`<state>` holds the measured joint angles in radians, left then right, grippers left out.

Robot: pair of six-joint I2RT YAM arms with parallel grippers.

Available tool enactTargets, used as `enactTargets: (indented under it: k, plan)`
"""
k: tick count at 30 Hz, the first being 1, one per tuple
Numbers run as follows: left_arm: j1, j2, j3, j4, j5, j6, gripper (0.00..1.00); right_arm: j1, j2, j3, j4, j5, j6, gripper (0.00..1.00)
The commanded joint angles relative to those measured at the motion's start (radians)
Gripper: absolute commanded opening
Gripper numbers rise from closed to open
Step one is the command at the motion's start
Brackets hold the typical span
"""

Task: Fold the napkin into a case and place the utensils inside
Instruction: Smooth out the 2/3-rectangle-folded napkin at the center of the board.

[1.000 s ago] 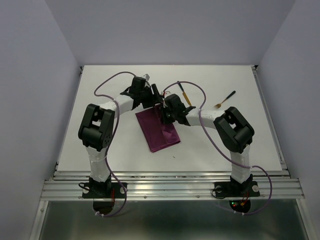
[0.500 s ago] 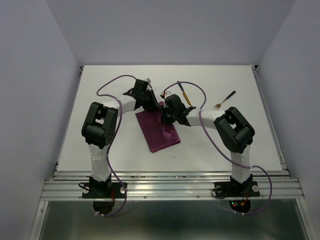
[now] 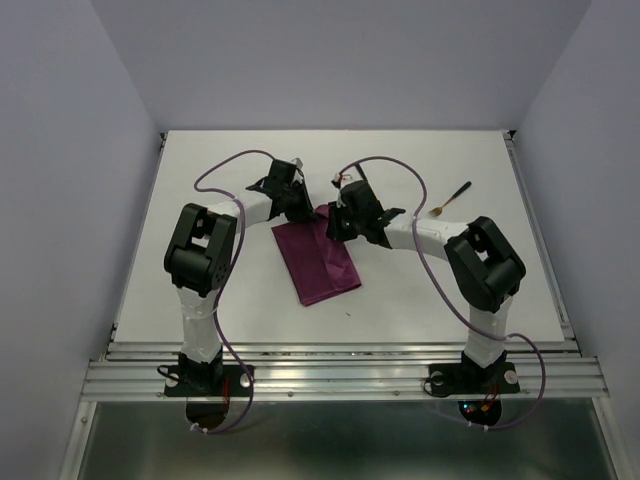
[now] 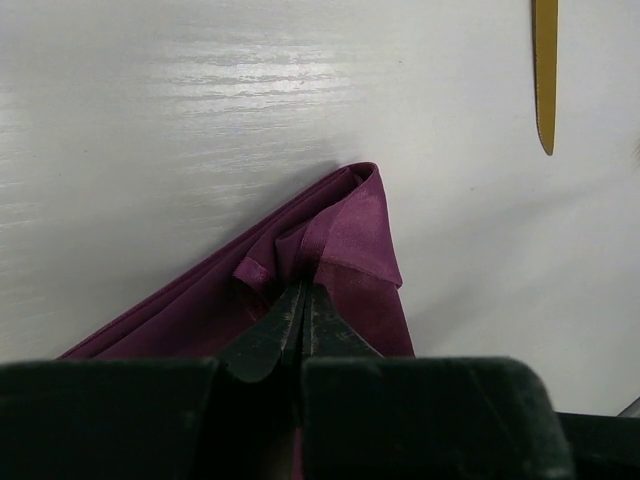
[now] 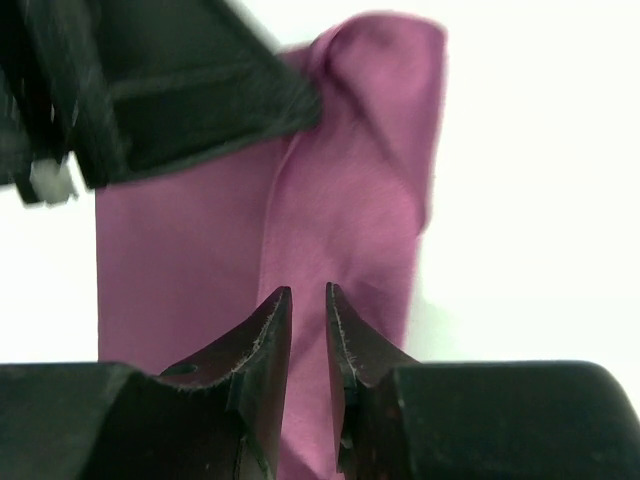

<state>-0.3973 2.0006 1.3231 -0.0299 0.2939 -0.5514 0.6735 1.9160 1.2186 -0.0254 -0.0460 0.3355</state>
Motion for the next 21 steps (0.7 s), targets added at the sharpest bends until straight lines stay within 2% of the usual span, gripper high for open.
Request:
enactTargets:
  k: [1,7,21]
  plan:
    - [0.003,-0.003,0.019,0.01,0.022,0.033,0.07,-0.032,-0.043,0.05,0.013,0.003,0.057,0.25]
    - [0.006,-0.006,0.019,0.012,0.04,0.045,0.05,-0.063,0.015,0.111,0.013,0.034,0.118,0.24]
    - [0.017,-0.002,0.022,-0.001,0.097,0.077,0.05,-0.063,0.204,0.318,-0.021,0.006,0.122,0.24]
